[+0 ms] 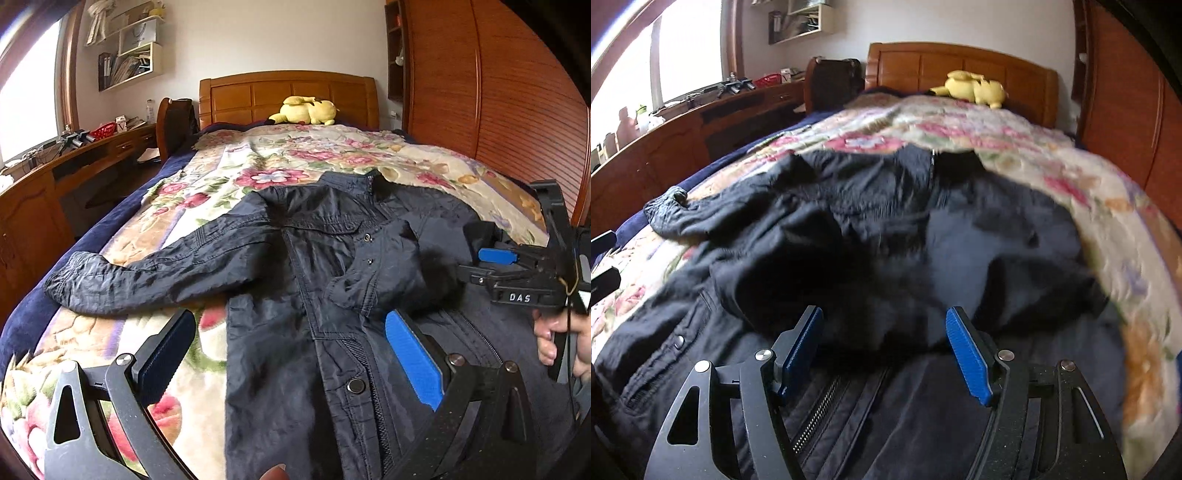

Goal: Fold large clothes
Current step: 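Open the right gripper to release the sleeve and withdraw it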

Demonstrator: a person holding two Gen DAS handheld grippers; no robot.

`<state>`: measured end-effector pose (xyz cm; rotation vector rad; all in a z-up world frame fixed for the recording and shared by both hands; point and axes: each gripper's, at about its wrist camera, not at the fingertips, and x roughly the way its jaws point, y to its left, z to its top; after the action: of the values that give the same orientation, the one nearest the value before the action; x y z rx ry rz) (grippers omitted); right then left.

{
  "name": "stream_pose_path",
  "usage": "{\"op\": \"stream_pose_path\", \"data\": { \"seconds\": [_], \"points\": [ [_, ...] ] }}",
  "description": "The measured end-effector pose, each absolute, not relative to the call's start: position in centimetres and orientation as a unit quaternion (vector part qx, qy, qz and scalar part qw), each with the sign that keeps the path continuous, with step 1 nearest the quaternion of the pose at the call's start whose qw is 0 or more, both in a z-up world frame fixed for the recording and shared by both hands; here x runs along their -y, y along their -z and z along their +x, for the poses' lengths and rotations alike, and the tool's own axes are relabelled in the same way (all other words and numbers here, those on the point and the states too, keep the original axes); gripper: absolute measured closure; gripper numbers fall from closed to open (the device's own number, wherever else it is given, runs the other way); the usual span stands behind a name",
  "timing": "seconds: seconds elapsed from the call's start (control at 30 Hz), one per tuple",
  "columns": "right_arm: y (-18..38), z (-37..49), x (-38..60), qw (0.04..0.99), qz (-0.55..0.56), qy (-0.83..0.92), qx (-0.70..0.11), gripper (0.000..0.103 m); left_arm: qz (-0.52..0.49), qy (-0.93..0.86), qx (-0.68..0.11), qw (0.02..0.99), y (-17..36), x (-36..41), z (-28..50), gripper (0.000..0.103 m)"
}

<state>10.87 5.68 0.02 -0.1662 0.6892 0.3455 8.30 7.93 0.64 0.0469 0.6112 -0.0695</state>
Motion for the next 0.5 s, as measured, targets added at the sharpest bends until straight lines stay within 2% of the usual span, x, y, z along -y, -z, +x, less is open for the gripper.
{"op": "stream_pose_path", "data": {
  "seconds": [0.43,0.5],
  "points": [
    [2.2,12.7,-5.1,0.932,-0.064,-0.166,-0.316,0.032,0.023,0.066,-0.312,0.948,-0.3,-6.6,9.9,0.0],
    [2.1,12.4,-5.2,0.932,-0.071,-0.17,-0.311,0.032,0.026,0.075,-0.315,0.946,-0.3,-5.9,10.9,0.003]
  ]
}}
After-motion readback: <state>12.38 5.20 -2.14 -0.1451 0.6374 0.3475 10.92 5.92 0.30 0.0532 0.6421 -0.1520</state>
